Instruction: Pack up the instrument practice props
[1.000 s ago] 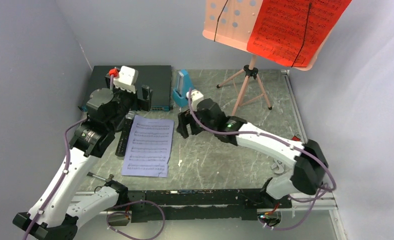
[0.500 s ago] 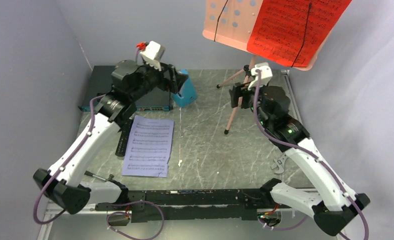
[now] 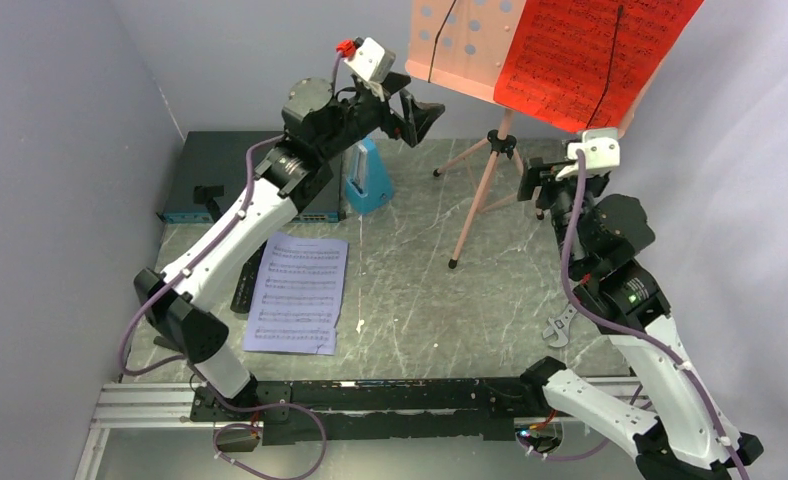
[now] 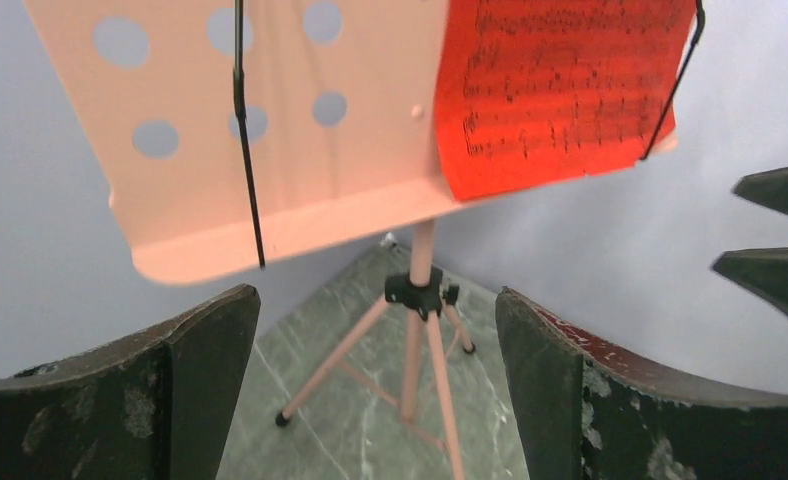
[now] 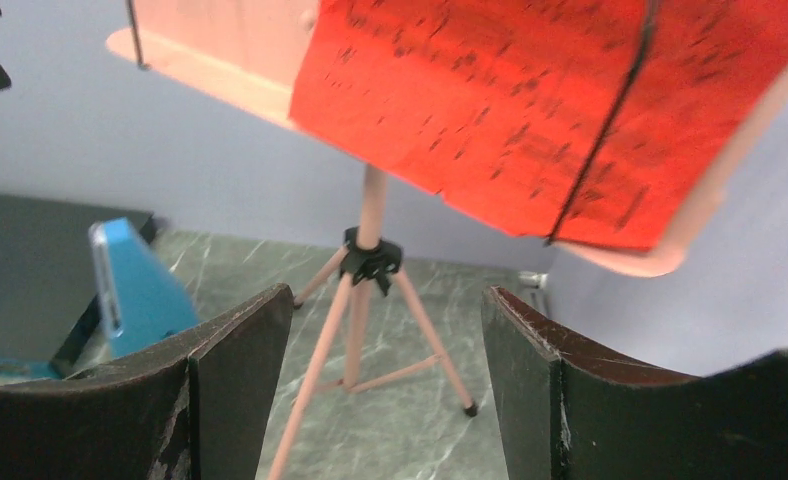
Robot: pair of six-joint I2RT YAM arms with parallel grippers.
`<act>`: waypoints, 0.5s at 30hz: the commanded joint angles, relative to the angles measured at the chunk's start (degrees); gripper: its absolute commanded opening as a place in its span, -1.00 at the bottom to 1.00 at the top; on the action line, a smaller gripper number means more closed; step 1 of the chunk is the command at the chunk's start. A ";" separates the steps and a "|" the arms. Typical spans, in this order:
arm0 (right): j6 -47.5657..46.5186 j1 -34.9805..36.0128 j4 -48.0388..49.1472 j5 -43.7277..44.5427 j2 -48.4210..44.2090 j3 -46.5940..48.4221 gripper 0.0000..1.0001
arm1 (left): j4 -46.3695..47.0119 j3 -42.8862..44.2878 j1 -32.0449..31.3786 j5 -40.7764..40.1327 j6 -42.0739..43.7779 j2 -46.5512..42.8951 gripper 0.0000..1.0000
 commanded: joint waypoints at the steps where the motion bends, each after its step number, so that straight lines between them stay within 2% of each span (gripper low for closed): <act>1: -7.09 -0.38 5.90 6.25 1.08 5.15 0.45 | 8.84 5.82 -0.10 2.64 1.61 4.47 0.87; 4: -10.60 -1.61 7.35 8.09 3.66 9.20 0.45 | 12.26 9.12 -0.30 5.00 0.74 8.41 0.87; 7: -11.92 -5.34 6.92 6.70 7.94 15.50 0.46 | 11.58 14.46 -0.89 5.00 1.82 12.81 0.87; 15: -8.33 -17.08 2.55 -5.35 17.44 30.13 0.49 | 15.01 19.49 -1.73 4.23 0.27 18.83 0.85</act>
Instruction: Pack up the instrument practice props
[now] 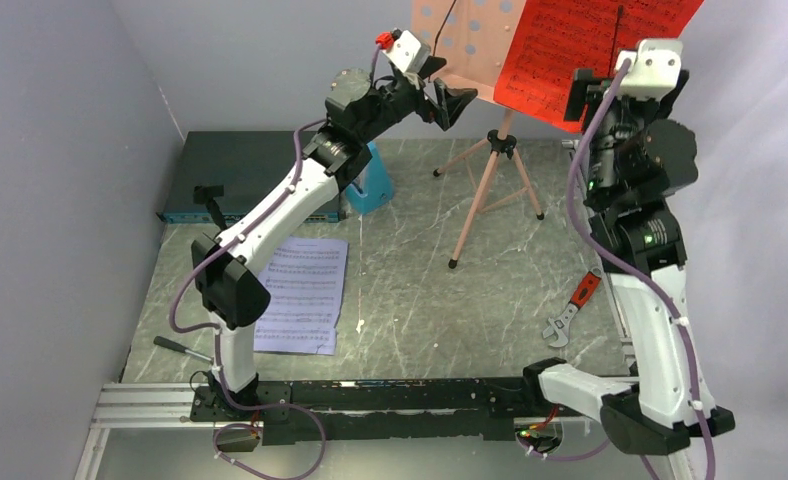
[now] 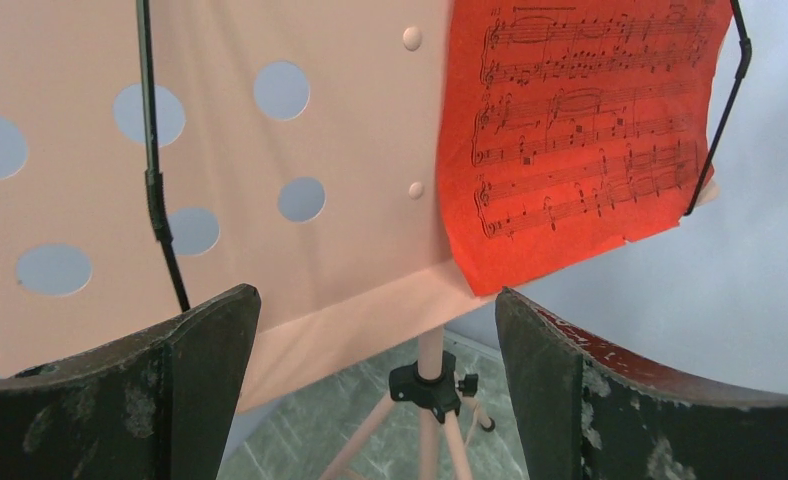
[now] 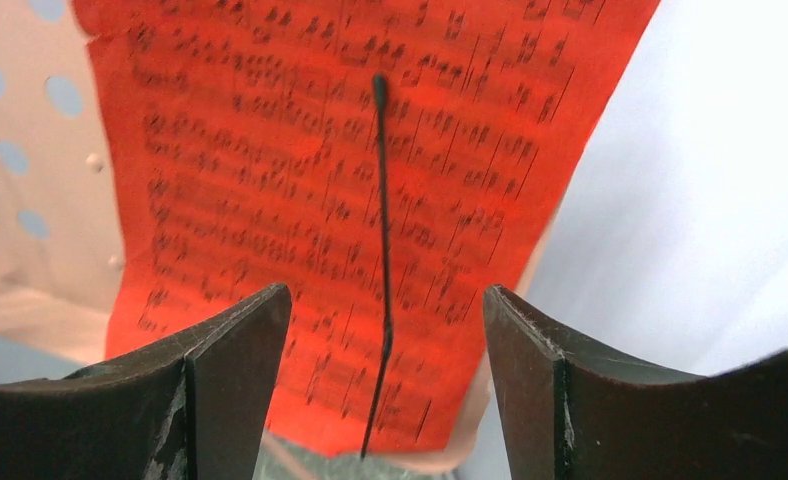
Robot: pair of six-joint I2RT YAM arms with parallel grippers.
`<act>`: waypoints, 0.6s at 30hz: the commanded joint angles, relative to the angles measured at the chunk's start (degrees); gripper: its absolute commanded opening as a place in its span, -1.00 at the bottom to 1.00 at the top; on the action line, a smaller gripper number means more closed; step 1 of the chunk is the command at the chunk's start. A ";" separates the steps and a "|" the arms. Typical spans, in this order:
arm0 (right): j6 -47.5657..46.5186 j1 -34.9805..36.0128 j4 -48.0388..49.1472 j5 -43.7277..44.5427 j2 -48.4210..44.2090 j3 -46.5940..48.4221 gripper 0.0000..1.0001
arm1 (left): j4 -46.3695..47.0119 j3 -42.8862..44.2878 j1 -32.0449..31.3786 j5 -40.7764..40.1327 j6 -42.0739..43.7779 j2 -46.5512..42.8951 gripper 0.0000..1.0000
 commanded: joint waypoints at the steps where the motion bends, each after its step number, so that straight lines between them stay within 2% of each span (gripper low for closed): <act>1: 1.33 -5.62 -1.43 -8.31 3.93 7.97 0.50 | 4.13 6.53 -0.83 1.21 -0.93 2.80 0.84; 7: 3.57 -11.46 -4.70 -15.73 9.05 15.62 0.50 | 5.19 9.26 -2.49 0.99 -1.25 5.85 0.82; 13: 6.98 -15.47 -5.53 -22.23 11.48 15.99 0.46 | 7.19 10.56 -3.46 -1.67 -2.80 8.33 0.82; 18: 8.31 -16.40 -5.73 -25.09 11.99 15.52 0.19 | 7.72 12.06 -4.07 -2.67 -3.37 10.39 0.80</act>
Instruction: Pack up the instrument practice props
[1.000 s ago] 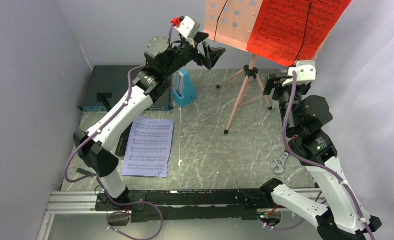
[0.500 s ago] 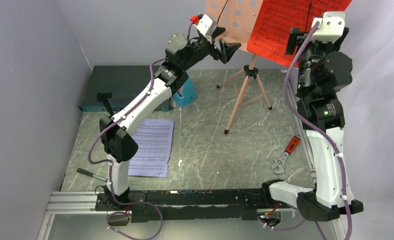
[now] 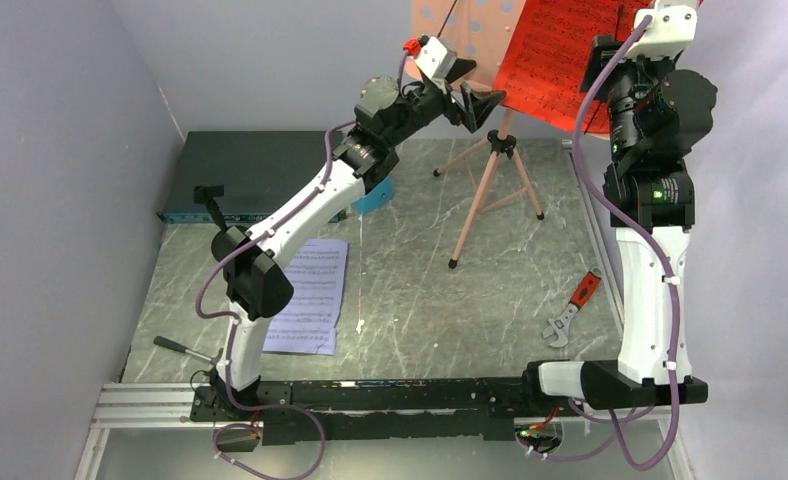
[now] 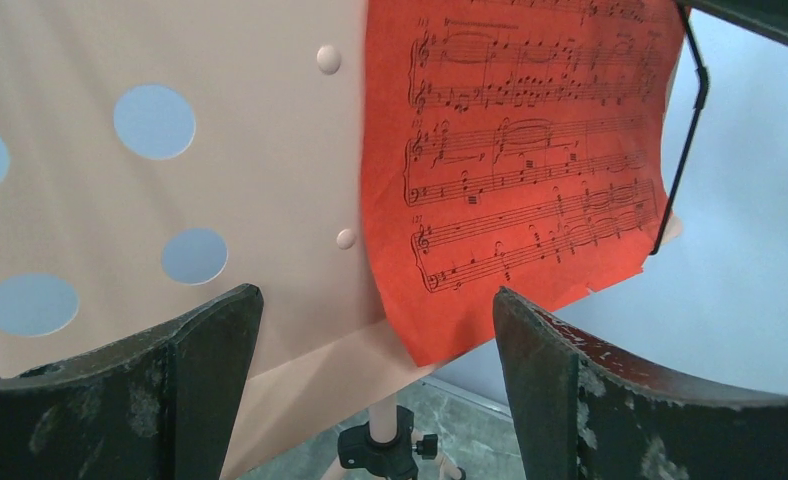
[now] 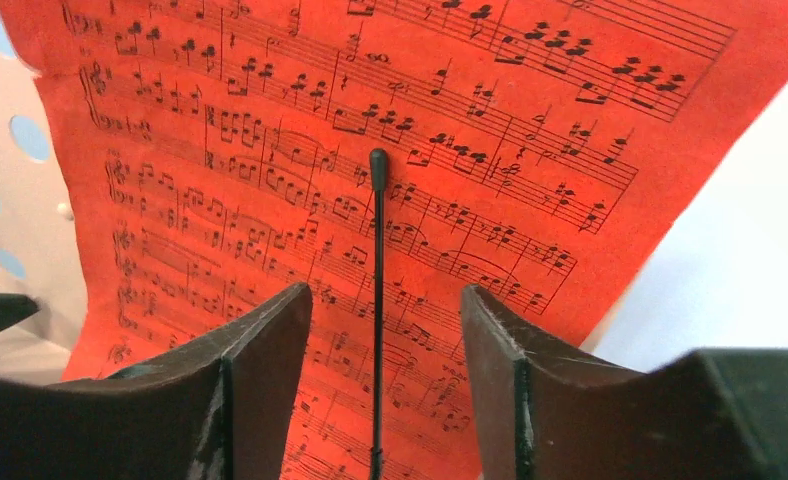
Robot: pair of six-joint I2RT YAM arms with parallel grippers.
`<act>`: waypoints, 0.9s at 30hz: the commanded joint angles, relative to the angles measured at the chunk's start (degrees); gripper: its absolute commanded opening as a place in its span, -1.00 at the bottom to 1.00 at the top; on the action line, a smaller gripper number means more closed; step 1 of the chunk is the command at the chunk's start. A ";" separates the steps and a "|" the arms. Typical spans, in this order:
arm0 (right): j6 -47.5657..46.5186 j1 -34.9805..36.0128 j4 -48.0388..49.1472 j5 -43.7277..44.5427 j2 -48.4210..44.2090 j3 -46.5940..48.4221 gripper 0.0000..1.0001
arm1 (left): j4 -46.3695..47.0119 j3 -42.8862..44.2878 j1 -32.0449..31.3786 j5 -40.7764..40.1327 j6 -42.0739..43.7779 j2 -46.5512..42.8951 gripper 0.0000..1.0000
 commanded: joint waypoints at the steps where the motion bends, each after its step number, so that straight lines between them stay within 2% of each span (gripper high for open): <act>1: 2.41 -0.76 -0.04 -5.03 0.14 1.04 0.11 | 3.44 3.00 -0.55 -1.83 -1.65 1.52 0.81; 4: 2.91 -0.98 -0.34 -5.89 0.55 1.23 -0.13 | 3.43 3.55 -0.65 -2.00 -2.07 2.33 0.79; 12: 3.29 -1.45 -0.02 -7.17 0.47 0.60 -0.56 | 4.61 4.03 -0.65 -1.95 -3.54 3.44 0.77; 21: 3.29 -1.60 0.23 -7.58 -0.18 0.07 -0.65 | 3.28 8.90 -0.70 -0.09 -6.65 6.49 0.58; 27: 3.39 -1.76 0.64 -8.37 -0.64 -0.58 -0.67 | 1.30 10.63 -0.66 -0.64 -8.18 8.08 0.57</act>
